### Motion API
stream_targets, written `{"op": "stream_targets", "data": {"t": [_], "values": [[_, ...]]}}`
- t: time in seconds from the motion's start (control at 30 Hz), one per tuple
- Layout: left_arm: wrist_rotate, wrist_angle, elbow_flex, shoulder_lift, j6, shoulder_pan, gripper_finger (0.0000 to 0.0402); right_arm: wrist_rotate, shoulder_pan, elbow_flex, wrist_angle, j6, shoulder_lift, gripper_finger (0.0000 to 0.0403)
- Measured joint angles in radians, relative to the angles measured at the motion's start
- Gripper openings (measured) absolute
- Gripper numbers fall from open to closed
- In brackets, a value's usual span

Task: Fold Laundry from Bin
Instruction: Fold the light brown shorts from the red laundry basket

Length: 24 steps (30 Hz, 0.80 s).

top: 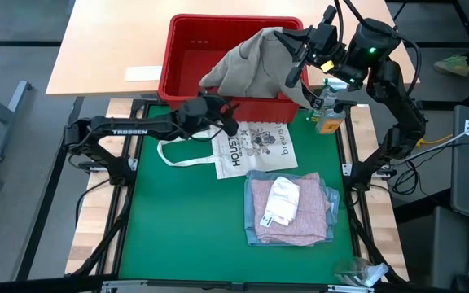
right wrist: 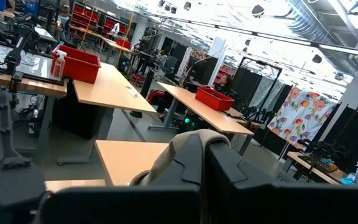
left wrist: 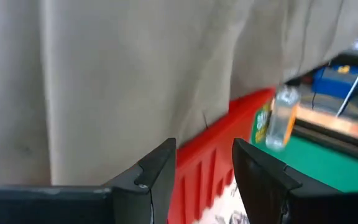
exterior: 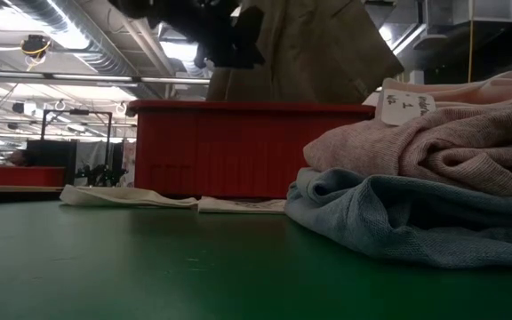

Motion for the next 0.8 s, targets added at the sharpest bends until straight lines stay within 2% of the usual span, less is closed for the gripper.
{"op": "stream_targets", "data": {"t": [0.17, 0.37, 0.57, 0.8], "values": [[0.071, 0.094, -0.033, 0.001, 0.0, 0.035, 0.0151, 0.0, 0.0, 0.0, 0.0, 0.0, 0.0, 0.0005], [0.078, 0.217, -0.028, 0.071, 0.025, 0.035, 0.0151, -0.001, 0.0, 0.0, 0.002, 0.0, 0.0, 0.0005], [-0.023, 0.25, -0.029, 0.127, 0.047, 0.037, 0.0151, -0.001, 0.0, 0.0, -0.003, 0.0, 0.0, 0.0006], [-0.018, 0.264, -0.028, 0.131, 0.044, 0.048, 0.0151, -0.008, 0.0, -0.001, -0.009, 0.001, 0.0, 0.0003]]}}
